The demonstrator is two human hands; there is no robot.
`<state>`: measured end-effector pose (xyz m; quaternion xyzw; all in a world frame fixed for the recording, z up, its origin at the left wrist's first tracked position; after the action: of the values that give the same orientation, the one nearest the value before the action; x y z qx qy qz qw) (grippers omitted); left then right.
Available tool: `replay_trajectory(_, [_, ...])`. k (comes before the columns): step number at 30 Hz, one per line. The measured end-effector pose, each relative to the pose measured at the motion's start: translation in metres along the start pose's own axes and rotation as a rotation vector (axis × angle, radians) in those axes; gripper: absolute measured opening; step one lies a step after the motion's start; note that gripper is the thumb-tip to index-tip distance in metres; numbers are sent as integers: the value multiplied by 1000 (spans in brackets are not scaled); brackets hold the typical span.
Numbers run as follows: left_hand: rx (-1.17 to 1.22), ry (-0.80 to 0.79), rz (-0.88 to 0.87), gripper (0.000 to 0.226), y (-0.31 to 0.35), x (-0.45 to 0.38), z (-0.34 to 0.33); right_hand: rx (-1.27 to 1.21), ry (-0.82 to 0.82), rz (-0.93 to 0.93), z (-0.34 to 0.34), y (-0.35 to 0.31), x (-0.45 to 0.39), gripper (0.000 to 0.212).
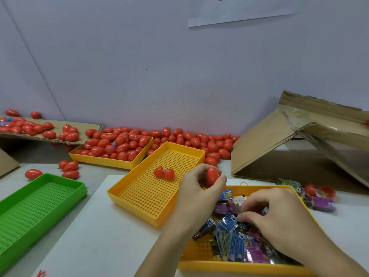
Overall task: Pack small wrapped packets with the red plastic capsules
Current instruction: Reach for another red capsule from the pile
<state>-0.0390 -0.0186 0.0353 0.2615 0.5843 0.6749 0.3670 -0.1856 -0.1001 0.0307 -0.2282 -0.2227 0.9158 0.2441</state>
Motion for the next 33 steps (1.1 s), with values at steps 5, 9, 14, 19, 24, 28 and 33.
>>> replay_trajectory(5, [-19, -30, 4, 6, -1, 0, -2, -115, 78, -51, 15, 9, -1, 23])
replay_trajectory(9, [-35, -57, 40, 4, -4, 0, -4, -237, 124, -79, 18, 15, 0, 20])
replay_trajectory(14, [54, -172, 115, 9, -7, 2, -11, -491, 293, -140, 18, 16, 0, 16])
replay_trajectory(19, [-72, -211, -18, 6, 1, 6, -19, -556, 257, -127, 12, 10, 1, 19])
replay_trajectory(24, [-109, -130, -38, 8, 0, 5, -15, -530, 251, -167, 12, 12, 0, 17])
replay_trajectory(28, [-83, -135, -27, 12, 1, 4, -15, -579, 226, -204, 14, 14, 0, 14])
replay_trajectory(33, [-3, -146, 32, 11, -1, 3, -10, -643, 189, -216, 18, 14, 0, 12])
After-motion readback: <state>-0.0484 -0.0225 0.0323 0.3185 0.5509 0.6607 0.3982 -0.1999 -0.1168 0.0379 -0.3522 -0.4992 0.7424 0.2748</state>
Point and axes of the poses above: each hand's wrist, its own x-axis away from the middle knuckle, its own z-axis out of the back of the hand, y = z × x, the point moved 5 cm from there along -x, towards the middle knuckle, and after that the axes turned 10 degrees about z, right-handed, at the moved point
